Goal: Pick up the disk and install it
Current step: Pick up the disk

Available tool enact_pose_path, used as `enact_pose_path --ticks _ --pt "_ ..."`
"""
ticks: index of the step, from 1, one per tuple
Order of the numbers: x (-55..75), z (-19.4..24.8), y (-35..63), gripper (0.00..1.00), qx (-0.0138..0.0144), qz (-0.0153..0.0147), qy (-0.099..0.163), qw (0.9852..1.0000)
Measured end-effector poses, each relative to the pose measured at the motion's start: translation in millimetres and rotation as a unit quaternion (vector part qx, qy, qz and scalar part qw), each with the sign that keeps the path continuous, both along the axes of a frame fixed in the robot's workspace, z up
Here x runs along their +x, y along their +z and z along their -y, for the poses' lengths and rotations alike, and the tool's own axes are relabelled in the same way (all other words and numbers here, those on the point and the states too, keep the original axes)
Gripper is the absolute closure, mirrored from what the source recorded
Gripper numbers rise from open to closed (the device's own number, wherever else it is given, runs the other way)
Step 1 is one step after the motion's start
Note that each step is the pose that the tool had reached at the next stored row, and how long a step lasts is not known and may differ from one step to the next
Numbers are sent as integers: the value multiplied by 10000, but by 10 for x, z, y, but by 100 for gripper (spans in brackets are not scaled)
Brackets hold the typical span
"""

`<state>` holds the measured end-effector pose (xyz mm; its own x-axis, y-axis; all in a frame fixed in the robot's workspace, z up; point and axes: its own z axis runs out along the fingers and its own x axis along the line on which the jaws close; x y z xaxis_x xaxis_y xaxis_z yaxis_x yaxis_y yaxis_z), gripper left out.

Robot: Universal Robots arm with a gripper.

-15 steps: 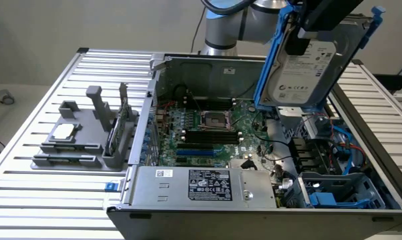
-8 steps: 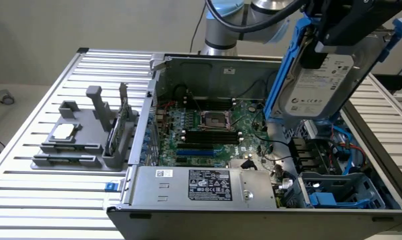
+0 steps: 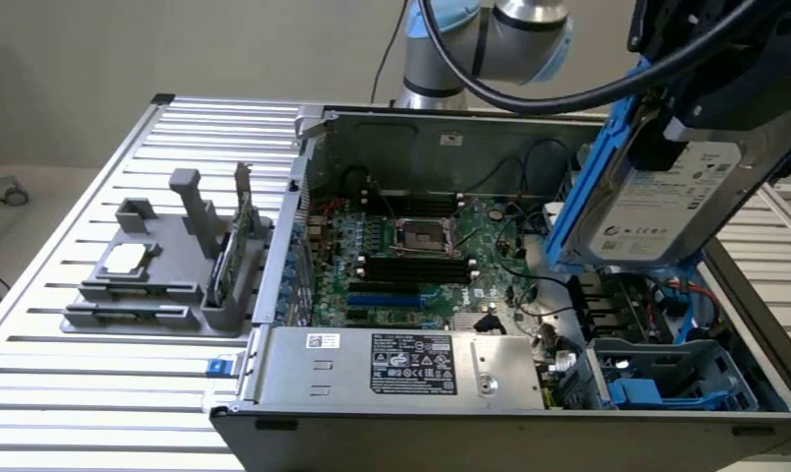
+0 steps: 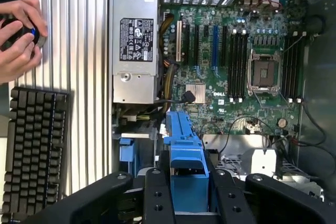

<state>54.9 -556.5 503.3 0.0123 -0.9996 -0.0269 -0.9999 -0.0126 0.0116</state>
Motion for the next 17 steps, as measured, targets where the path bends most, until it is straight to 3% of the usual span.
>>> enact_pose_path --ticks 10,17 --pt "211 343 -86 67 0 0 0 10000" --pt "396 356 -213 67 0 0 0 10000"
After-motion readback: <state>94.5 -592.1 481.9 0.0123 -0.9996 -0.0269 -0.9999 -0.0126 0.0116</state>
